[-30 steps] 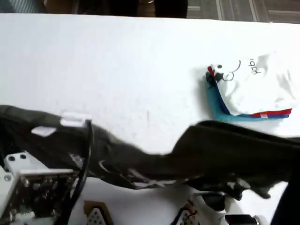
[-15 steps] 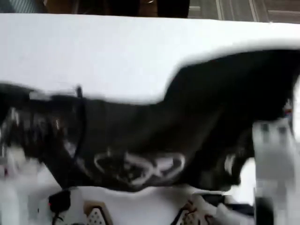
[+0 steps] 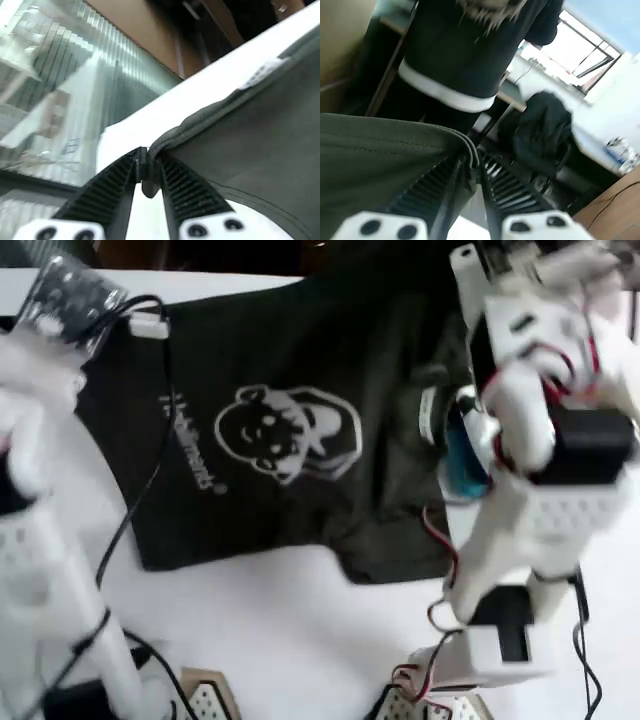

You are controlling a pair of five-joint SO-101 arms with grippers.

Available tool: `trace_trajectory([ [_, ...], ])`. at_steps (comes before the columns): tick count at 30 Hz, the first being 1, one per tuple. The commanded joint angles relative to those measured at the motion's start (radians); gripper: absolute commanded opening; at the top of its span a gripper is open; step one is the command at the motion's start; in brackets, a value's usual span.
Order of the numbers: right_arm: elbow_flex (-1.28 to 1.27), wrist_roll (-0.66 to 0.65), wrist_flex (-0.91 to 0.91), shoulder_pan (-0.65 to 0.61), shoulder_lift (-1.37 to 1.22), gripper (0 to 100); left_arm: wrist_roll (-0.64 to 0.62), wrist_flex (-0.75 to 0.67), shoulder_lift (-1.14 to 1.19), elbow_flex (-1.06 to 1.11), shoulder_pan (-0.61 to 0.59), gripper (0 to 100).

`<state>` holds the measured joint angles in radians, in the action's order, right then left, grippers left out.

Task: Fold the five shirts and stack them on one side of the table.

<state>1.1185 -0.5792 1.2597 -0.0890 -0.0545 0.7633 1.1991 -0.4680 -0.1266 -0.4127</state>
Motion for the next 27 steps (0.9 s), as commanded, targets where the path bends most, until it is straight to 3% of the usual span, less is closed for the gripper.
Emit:
trace_trajectory([
  [1,-0.002,0.008,-0.041,0.004,-0.093,1.9,0.0,-0.094,0.115,-0.002,0.025,3],
  [13,0.006,0.008,-0.073,0.004,-0.467,1.9,-0.005,-0.358,0.512,-0.007,0.034,3],
  [27,0.008,0.008,-0.298,-0.027,-0.802,1.9,-0.006,-0.661,0.847,-0.007,0.04,3],
])
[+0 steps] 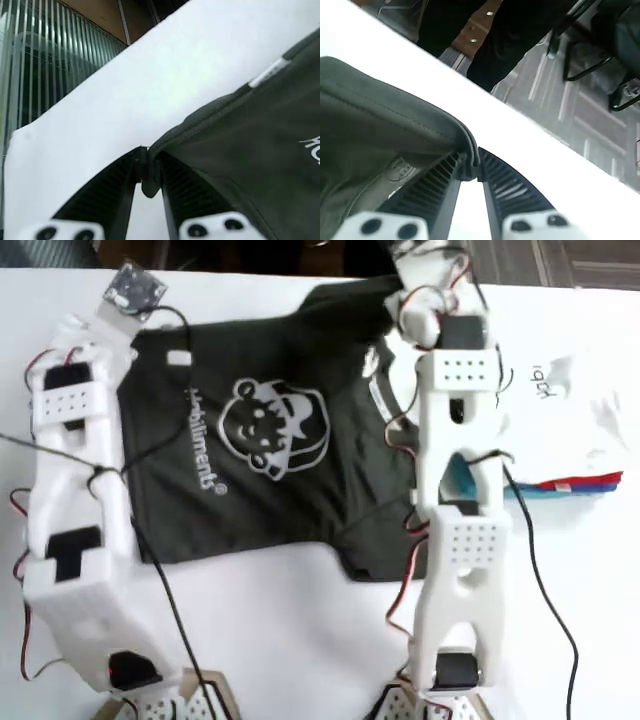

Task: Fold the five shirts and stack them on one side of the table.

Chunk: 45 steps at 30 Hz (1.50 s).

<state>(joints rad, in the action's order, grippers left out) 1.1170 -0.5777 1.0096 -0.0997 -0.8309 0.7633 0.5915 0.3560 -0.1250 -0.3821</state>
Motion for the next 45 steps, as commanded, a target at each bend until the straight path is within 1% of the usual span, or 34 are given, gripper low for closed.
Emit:
trace_trajectory([
  [1,0.009,0.006,-0.056,-0.021,-0.045,1.9,-0.006,-0.063,0.048,-0.008,0.009,3],
  [5,0.009,0.006,-0.059,-0.041,-0.101,1.9,-0.006,-0.072,0.112,-0.008,0.009,3],
  [11,0.015,0.006,-0.051,-0.039,-0.101,1.9,-0.006,-0.058,0.114,-0.01,0.008,3],
  [13,0.037,0.006,0.001,-0.027,-0.082,1.9,0.0,-0.006,0.114,-0.015,0.008,3],
  [15,0.061,0.006,0.074,-0.013,-0.064,1.9,0.0,0.117,0.114,-0.058,0.008,3],
  [19,0.121,0.012,0.234,0.008,-0.028,1.9,-0.005,0.42,0.115,-0.211,0.008,3],
  [22,0.189,0.083,0.357,0.022,-0.004,1.9,-0.005,0.586,0.115,-0.309,0.008,3],
  [25,0.272,0.135,0.475,0.027,0.013,1.9,0.0,0.727,0.115,-0.394,0.008,3],
  [29,0.356,0.117,0.616,0.021,0.015,1.9,0.003,0.885,0.115,-0.463,0.008,3],
  [33,0.411,0.115,0.734,0.022,0.015,1.9,0.005,0.997,0.114,-0.495,0.008,3],
  [36,0.423,0.118,0.759,0.031,0.022,1.9,0.005,1.036,0.072,-0.476,0.005,3],
  [39,0.427,0.118,0.762,0.044,0.031,1.9,0.003,1.026,-0.031,-0.384,0.008,3],
  [41,0.417,0.123,0.763,0.045,0.05,1.9,0.003,0.993,-0.112,-0.283,0.009,3],
  [45,0.331,0.121,0.763,0.041,0.128,1.9,0.005,0.867,-0.293,0.007,0.008,3],
])
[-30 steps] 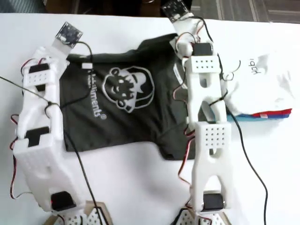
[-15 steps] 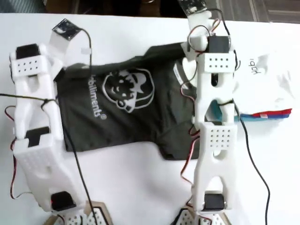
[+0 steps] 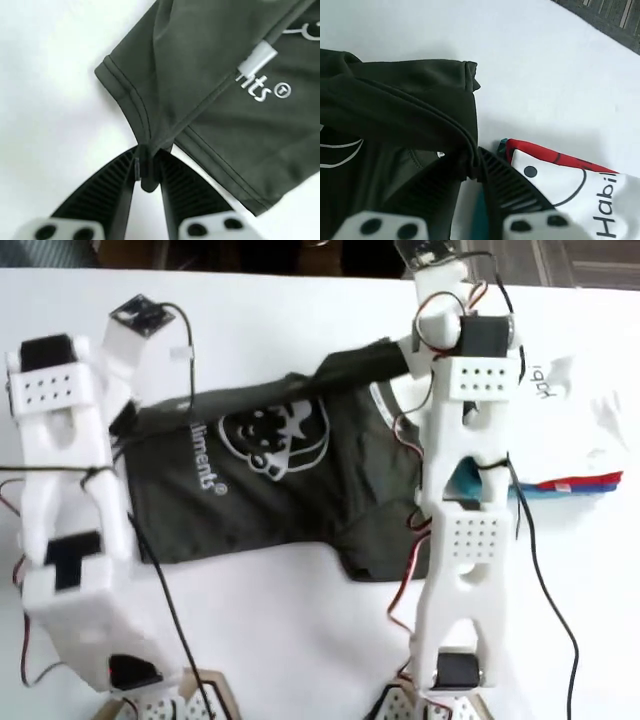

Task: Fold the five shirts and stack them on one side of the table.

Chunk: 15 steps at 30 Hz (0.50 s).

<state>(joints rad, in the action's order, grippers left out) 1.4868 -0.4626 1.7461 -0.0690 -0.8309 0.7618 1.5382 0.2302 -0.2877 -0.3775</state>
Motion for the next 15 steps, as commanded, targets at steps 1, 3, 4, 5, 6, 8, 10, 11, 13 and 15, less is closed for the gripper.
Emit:
trace_trajectory([
  [1,-0.086,0.006,0.027,0.01,0.156,1.9,0.006,-0.117,-0.213,0.248,0.003,3],
  [3,-0.199,0.003,0.027,0.012,0.222,1.9,0.006,-0.19,-0.307,0.39,0.003,3],
  [4,-0.255,0.002,0.025,0.016,0.257,1.9,0.006,-0.224,-0.351,0.452,0.003,3],
  [5,-0.304,0.002,0.024,0.016,0.292,1.9,0.005,-0.25,-0.39,0.506,0.003,3],
  [6,-0.35,0.002,0.024,0.016,0.323,2.0,0.005,-0.27,-0.425,0.55,0.003,3],
  [8,-0.419,0.002,0.022,0.015,0.384,2.0,0.005,-0.29,-0.48,0.613,0.003,3],
  [10,-0.471,0.002,0.022,0.01,0.435,2.0,0.005,-0.292,-0.514,0.648,0.003,3],
  [11,-0.493,0.002,0.022,0.01,0.456,2.0,0.005,-0.29,-0.523,0.659,0.003,3],
  [13,-0.532,0.002,0.022,0.01,0.493,2.0,0.005,-0.285,-0.534,0.677,0.003,3],
  [15,-0.577,0.002,0.022,0.013,0.529,2.0,0.005,-0.285,-0.54,0.696,0.003,3],
])
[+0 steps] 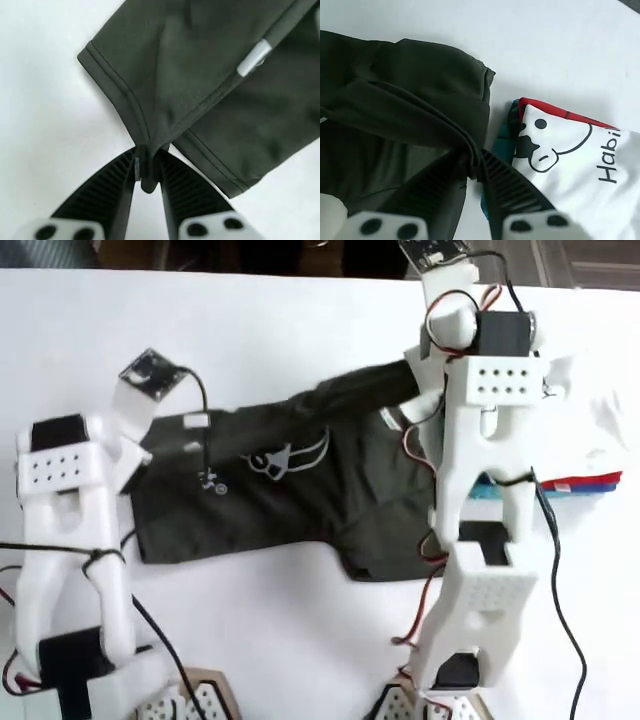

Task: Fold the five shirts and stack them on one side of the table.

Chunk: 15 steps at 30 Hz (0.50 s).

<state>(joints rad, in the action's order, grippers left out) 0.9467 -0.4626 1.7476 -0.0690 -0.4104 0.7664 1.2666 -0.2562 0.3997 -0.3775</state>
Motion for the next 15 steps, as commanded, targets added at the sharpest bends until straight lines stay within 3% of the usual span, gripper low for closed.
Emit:
trace_trajectory([
  [1,-0.063,0.002,0.021,0.015,0.127,2.0,0.0,-0.012,-0.057,0.018,0.002,3],
  [7,-0.325,0.0,-0.024,0.016,0.275,2.0,0.012,-0.012,-0.1,0.09,-0.003,3],
  [15,-0.968,-0.029,-0.36,0.018,0.622,1.9,0.041,-0.014,-0.13,0.15,-0.003,3],
])
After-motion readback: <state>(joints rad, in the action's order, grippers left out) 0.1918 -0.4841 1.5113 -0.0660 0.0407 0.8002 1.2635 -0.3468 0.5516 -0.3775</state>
